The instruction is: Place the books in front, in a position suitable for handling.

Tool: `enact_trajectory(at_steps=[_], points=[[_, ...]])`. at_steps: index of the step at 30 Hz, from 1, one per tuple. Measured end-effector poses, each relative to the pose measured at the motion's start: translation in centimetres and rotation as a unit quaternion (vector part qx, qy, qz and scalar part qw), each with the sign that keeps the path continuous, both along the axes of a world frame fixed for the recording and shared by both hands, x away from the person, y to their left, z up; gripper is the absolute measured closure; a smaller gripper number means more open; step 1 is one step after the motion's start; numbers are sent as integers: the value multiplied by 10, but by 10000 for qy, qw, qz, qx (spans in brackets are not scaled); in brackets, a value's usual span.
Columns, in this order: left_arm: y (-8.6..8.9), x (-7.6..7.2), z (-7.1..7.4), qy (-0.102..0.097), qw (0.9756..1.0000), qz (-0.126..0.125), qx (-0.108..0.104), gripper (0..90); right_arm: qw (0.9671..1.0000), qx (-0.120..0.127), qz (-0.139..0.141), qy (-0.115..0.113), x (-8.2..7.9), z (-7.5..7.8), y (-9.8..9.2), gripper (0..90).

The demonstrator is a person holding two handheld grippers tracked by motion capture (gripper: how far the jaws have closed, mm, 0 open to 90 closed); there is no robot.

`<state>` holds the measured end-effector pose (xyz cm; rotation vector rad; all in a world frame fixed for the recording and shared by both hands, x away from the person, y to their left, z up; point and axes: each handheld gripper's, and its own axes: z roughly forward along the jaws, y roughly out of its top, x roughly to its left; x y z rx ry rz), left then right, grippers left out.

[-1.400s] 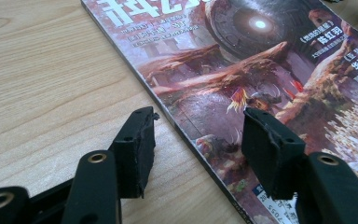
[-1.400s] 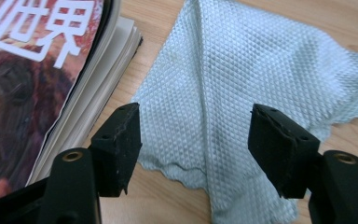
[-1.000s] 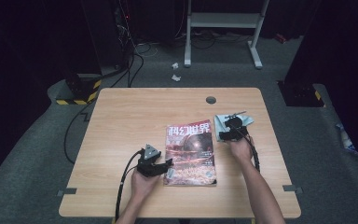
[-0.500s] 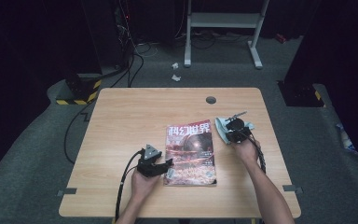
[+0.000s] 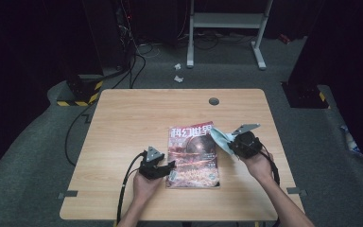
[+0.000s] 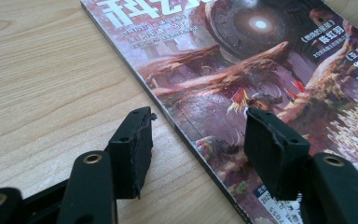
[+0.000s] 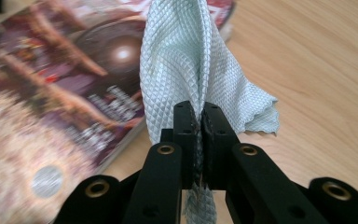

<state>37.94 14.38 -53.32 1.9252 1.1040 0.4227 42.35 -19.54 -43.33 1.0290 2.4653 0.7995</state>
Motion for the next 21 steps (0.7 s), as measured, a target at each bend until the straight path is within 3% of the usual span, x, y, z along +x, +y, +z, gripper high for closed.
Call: enact_trajectory(at_steps=[5, 12, 17, 19, 21], points=[[0, 0, 0, -14, 10000, -2, 2, 418, 9992, 116, 348, 182, -23, -4, 5, 852], [0, 0, 0, -8, 10000, 6, -21, 418, 9954, -80, 880, 365, -49, -23, 25, 850], [0, 0, 0, -8, 10000, -4, -5, 418, 9922, -302, 1086, 526, -55, -37, 39, 842], [0, 0, 0, -16, 10000, -8, 5, 418, 9913, -342, 1127, 592, -54, -41, 44, 802], [0, 0, 0, -14, 10000, -7, -1, 418, 9914, -378, 1106, 594, -54, -42, 47, 699]])
